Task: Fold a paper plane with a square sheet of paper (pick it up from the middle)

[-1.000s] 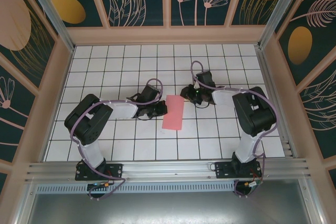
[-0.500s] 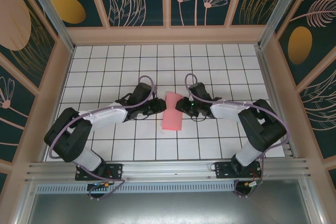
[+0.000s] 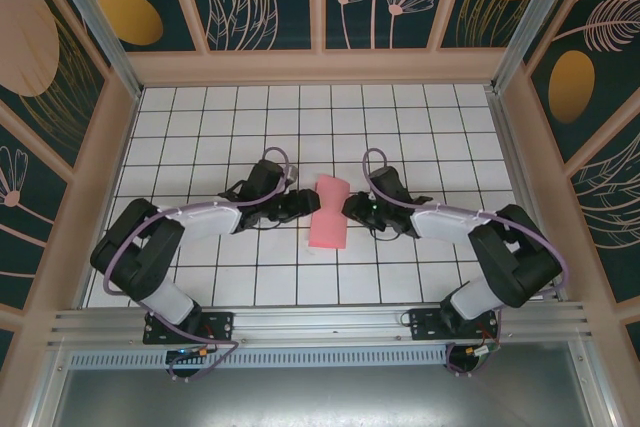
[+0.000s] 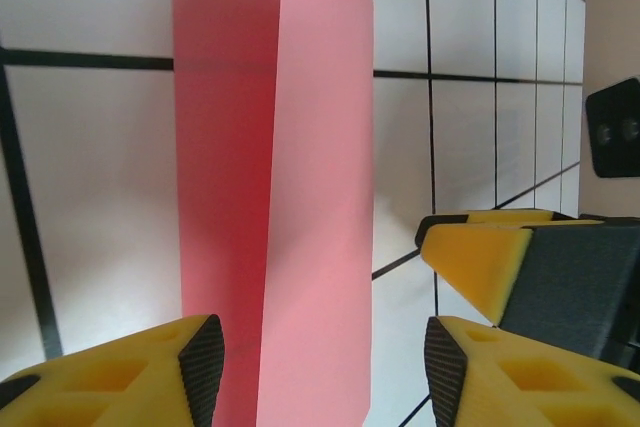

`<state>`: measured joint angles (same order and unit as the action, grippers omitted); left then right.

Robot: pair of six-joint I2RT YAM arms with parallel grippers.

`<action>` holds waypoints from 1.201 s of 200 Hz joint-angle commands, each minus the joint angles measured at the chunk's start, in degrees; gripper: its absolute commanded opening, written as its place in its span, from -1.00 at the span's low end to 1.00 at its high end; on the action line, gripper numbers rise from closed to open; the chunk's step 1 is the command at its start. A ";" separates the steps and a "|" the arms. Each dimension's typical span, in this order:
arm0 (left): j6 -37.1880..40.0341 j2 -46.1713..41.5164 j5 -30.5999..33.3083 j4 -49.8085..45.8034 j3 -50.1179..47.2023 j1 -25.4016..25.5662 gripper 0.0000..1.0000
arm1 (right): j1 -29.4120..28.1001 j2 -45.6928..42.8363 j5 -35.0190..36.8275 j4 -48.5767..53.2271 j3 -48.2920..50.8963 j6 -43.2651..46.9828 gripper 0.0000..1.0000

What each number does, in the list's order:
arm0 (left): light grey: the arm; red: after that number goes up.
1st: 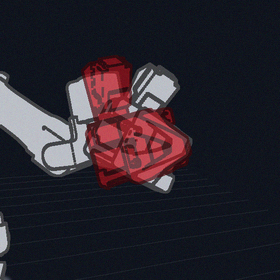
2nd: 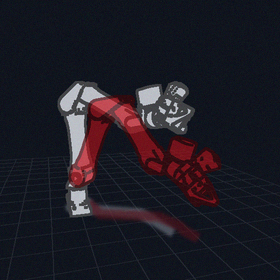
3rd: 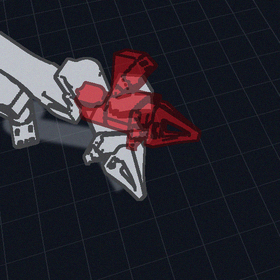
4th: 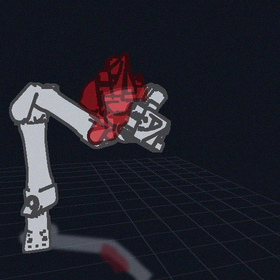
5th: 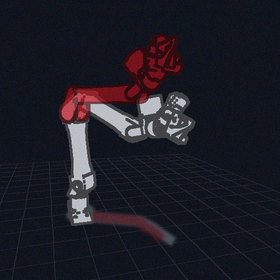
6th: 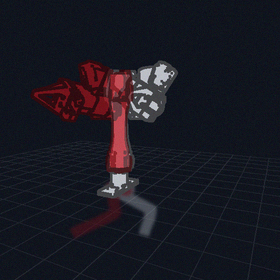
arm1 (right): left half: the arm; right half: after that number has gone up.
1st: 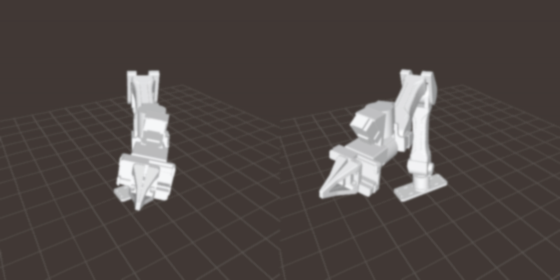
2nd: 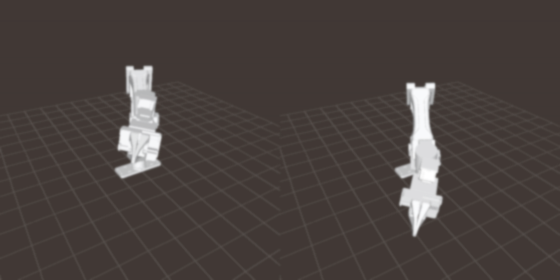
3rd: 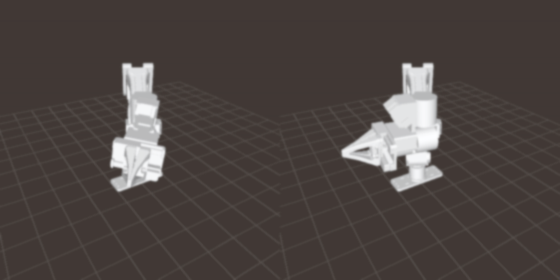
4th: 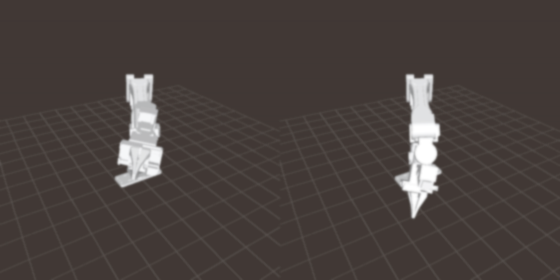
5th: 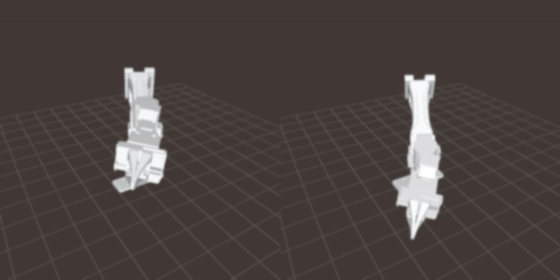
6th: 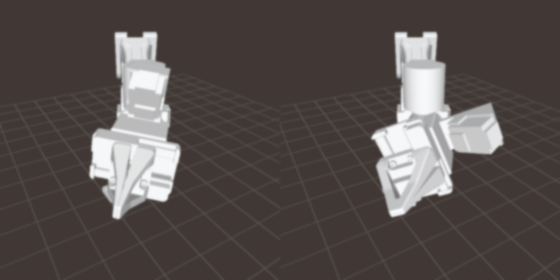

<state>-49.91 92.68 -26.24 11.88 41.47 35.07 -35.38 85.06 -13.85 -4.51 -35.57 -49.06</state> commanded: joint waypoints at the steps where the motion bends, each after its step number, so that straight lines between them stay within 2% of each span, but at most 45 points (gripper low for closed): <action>1: -0.86 2.45 -4.03 3.37 1.74 -0.70 0.16 | -0.38 -2.21 0.84 -2.12 1.83 -1.69 -0.27; 52: -0.72 5.15 -6.44 4.17 3.68 -0.79 0.10 | -1.19 -4.71 1.69 -3.43 3.98 -2.59 -0.24; 74: -0.52 7.86 -6.51 3.32 4.42 -0.77 0.01 | -1.12 -5.27 0.72 -5.56 4.84 -2.82 -0.25; 125: 1.83 9.15 -3.46 -1.08 5.38 -0.78 -0.32 | -1.23 -4.28 -0.56 -7.75 4.11 -3.68 -0.36; 153: 3.05 9.78 -3.35 -2.58 6.16 -0.75 -0.58 | -1.44 -4.90 1.02 -5.95 3.67 -3.16 -0.36; 191: 3.60 9.95 -3.94 -2.74 6.77 -0.74 -0.75 | -2.66 -6.16 2.18 -4.58 3.33 -1.84 -0.31; 211: 3.85 9.93 -4.05 -3.01 6.94 -0.74 -0.79 | -5.62 -6.94 6.25 -2.24 2.04 0.67 -0.27; 240: 4.20 9.29 -4.24 -4.10 7.40 -0.70 -0.72 | -11.72 -9.82 14.42 -0.37 1.84 4.67 -0.06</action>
<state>-47.07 101.91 -29.98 9.56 47.44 34.76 -43.03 78.76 -7.11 -6.98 -32.53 -48.97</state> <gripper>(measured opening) 0.125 0.435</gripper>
